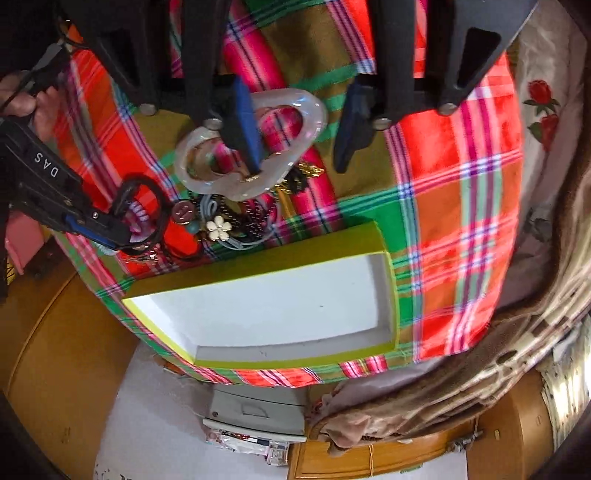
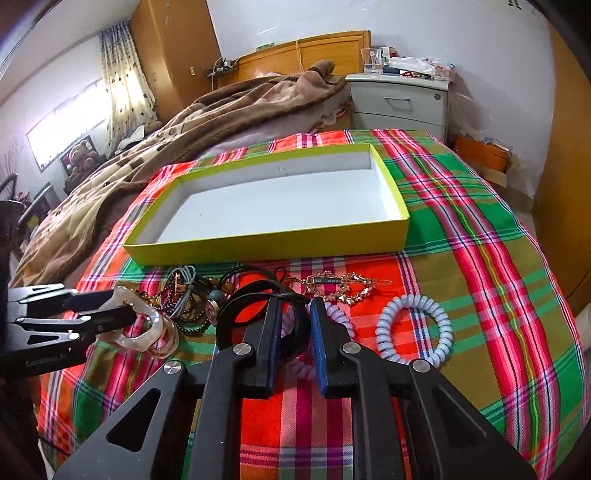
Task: Organize jewelry
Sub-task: 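Grasp the clear claw hair clip with the left tool while the right tool grasps the black watch band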
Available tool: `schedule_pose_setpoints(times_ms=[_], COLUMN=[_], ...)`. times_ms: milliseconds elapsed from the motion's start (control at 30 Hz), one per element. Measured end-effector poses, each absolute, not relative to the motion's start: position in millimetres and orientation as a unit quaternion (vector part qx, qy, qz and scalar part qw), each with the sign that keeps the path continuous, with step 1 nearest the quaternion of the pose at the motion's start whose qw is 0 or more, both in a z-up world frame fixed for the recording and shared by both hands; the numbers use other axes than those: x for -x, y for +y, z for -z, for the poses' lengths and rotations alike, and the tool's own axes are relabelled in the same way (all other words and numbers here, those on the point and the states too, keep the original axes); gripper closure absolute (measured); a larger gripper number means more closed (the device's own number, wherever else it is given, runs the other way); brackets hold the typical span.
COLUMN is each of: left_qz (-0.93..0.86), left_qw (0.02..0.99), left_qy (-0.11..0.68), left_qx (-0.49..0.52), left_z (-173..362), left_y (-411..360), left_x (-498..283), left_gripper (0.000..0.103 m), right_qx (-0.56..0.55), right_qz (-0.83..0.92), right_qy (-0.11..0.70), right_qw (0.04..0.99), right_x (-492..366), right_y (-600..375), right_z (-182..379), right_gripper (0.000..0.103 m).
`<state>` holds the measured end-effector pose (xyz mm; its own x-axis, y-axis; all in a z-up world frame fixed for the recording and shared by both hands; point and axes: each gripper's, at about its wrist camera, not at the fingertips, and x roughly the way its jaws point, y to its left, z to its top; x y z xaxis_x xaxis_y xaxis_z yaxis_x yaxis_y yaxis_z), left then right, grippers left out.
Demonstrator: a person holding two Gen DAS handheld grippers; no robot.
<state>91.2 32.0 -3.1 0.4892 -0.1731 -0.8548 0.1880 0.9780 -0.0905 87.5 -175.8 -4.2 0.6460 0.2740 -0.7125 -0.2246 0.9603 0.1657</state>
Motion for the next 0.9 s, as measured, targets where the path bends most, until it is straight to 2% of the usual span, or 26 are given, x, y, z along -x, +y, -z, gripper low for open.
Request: schedule_pose_setpoints(times_ms=[67,467,600,900], left_qz=[0.107,0.113,0.122,0.102], left_qw=[0.862,0.854,0.855,0.871], left_qy=[0.495,0.508,0.504,0.478], left_qx=[-0.006,0.007,0.026,0.053], left_z=[3,1,-1,-12], left_y=[31,29,28,35], left_x=[-92,-79,-76,-70], left_gripper=[0.071,0.08,0.089,0.09], right_qx=[-0.034,-0.05,-0.066,-0.072], right_qz=[-0.139,-0.145,-0.15,-0.155], right_qy=[0.396,0.387,0.377,0.366], right_qw=[0.907,0.909,0.912,0.915], right_x=[-87,-83,-80,-75], right_y=[-177,-184,-190,-192], right_z=[3,-2,-6,-16], right_gripper=[0.087,0.089,0.089,0.089])
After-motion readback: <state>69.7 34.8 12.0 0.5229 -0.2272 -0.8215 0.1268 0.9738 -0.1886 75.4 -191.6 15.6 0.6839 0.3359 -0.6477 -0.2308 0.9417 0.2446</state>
